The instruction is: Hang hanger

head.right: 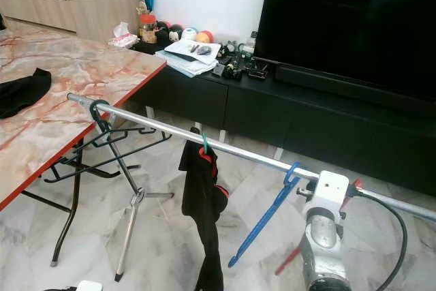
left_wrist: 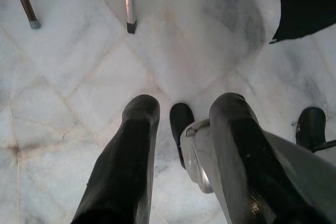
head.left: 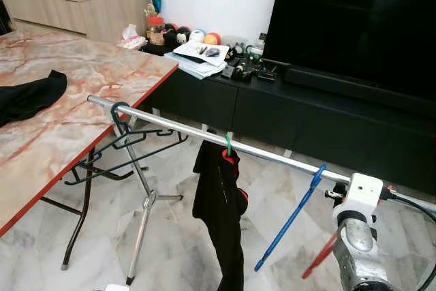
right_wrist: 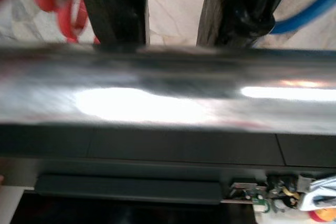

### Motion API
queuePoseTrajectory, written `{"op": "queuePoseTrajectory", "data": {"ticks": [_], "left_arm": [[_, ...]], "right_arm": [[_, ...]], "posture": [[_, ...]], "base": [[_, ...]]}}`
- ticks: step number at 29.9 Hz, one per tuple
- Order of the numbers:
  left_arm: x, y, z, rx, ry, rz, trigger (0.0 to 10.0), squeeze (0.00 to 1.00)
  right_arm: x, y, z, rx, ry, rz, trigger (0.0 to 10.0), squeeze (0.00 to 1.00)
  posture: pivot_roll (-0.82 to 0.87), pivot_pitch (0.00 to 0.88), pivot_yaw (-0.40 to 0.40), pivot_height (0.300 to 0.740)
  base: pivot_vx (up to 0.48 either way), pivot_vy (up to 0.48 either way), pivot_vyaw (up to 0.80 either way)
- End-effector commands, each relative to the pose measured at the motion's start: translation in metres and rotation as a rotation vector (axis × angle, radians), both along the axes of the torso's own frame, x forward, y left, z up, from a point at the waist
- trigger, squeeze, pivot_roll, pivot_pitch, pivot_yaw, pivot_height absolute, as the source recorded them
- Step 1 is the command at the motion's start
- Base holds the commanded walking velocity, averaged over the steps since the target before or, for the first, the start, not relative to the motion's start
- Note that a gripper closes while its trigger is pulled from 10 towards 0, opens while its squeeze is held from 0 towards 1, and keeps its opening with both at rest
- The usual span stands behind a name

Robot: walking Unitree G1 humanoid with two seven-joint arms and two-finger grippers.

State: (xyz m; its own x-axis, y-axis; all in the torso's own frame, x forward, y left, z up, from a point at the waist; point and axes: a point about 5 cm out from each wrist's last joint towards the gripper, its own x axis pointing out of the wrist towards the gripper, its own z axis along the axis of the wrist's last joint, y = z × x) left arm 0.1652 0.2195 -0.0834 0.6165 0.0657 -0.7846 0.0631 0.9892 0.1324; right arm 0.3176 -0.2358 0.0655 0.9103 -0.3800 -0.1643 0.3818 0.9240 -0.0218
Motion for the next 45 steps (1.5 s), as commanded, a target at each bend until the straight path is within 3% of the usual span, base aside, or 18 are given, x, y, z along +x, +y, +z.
{"op": "queuePoseTrajectory", "data": {"ticks": [1, 22, 36, 45], "left_arm": [[-0.007, 0.001, -0.003, 0.000, 0.031, -0.001, 10.0, 0.00], [-0.008, 0.000, -0.004, 0.003, 0.050, -0.024, 10.0, 0.00], [0.016, -0.010, 0.003, 0.007, 0.041, -0.041, 10.0, 0.00], [0.009, -0.007, 0.000, 0.008, 0.055, -0.043, 10.0, 0.00]], "right_arm": [[-0.004, -0.005, -0.004, 0.006, 0.019, -0.022, 10.0, 0.00], [-0.016, -0.038, 0.000, -0.041, 0.026, -0.153, 10.0, 0.00], [-0.029, -0.087, 0.015, -0.086, 0.020, -0.293, 10.0, 0.00], [-0.035, -0.107, 0.023, -0.116, 0.028, -0.348, 10.0, 0.00]], "posture": [[0.11, 0.000, -0.068, 0.740], [0.10, 0.000, -0.067, 0.740], [0.10, 0.000, -0.059, 0.740], [0.09, 0.000, -0.057, 0.740]], "base": [[0.000, 0.000, 0.00], [0.000, 0.000, 0.00], [0.000, 0.000, 0.00], [0.000, 0.000, 0.00]]}}
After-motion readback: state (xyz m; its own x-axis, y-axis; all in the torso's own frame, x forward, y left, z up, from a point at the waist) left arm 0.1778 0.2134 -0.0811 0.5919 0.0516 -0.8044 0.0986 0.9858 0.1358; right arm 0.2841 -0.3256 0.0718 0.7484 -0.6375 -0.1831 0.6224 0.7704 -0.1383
